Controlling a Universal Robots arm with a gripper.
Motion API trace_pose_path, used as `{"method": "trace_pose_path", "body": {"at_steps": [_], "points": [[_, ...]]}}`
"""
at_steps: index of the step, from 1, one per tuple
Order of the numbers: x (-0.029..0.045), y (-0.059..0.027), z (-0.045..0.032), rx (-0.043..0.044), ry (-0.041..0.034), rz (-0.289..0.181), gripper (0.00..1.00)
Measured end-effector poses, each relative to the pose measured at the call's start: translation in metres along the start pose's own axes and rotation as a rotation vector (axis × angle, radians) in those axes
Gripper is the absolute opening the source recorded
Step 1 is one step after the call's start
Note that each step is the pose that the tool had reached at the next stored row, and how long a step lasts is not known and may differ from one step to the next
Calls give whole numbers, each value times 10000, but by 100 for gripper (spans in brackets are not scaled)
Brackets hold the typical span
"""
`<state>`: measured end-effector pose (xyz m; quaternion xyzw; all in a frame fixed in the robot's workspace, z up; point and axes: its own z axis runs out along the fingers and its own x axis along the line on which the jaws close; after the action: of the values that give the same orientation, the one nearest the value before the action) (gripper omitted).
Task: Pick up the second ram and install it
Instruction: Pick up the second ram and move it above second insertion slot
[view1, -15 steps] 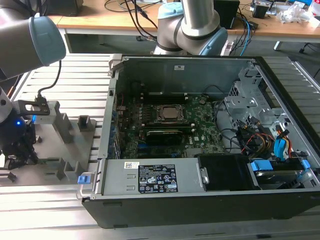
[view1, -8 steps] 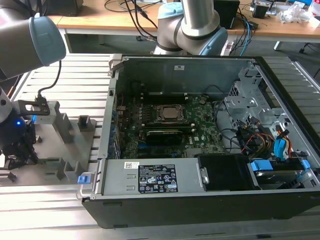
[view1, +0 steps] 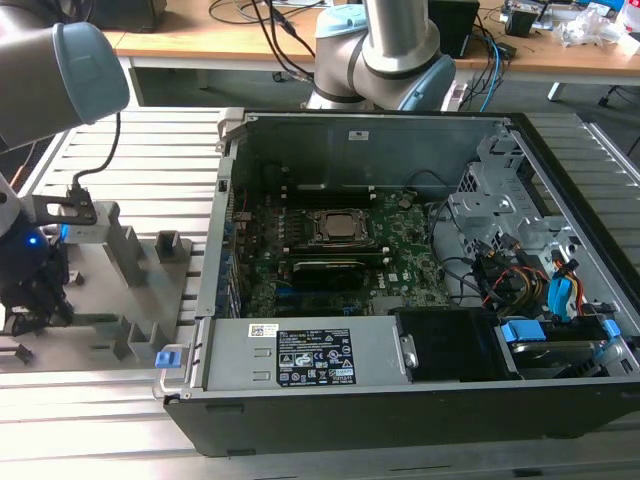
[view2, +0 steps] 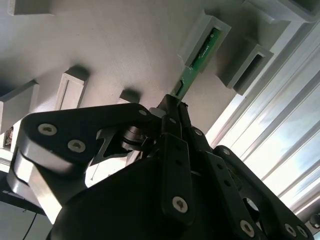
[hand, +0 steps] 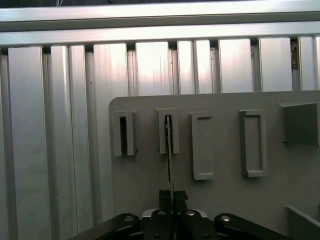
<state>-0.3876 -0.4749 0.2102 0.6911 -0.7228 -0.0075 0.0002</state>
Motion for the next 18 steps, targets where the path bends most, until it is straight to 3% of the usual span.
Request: {"method": "trace_pose_path", "body": {"at_steps": [13, 18], "points": [[-2, -5, -144, 0, 0, 0, 14], [-4, -11, -246, 0, 0, 0, 14]]}}
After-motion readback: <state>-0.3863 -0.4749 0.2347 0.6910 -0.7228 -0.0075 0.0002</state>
